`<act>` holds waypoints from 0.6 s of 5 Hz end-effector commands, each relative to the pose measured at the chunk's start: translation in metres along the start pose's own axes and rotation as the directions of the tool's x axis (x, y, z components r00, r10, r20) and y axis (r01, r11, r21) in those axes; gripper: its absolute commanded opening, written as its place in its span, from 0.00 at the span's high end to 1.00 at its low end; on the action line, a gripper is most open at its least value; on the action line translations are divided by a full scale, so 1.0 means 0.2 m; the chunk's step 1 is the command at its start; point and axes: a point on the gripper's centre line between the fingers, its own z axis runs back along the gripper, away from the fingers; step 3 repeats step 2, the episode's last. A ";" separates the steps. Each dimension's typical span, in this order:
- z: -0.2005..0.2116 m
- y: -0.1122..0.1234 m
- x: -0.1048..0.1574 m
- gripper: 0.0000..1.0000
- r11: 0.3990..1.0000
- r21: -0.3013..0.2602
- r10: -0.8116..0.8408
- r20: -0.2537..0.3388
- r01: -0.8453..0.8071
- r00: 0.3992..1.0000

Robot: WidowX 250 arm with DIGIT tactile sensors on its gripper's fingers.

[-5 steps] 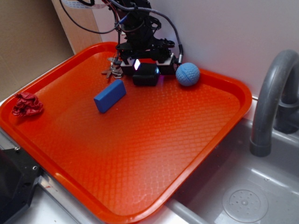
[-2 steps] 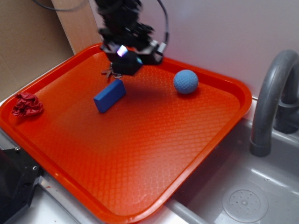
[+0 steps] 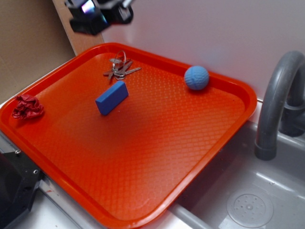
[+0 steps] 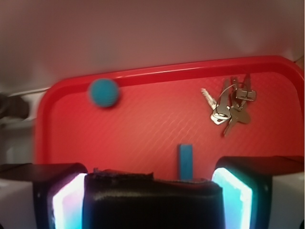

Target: Grab the black box.

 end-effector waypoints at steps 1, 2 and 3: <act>0.24 0.05 -0.04 1.00 0.999 0.050 -0.013 0.024 0.012 1.000; 0.19 0.06 -0.04 1.00 0.999 0.048 -0.004 -0.001 0.004 1.000; 0.19 0.06 -0.04 1.00 0.999 0.048 -0.004 -0.001 0.004 1.000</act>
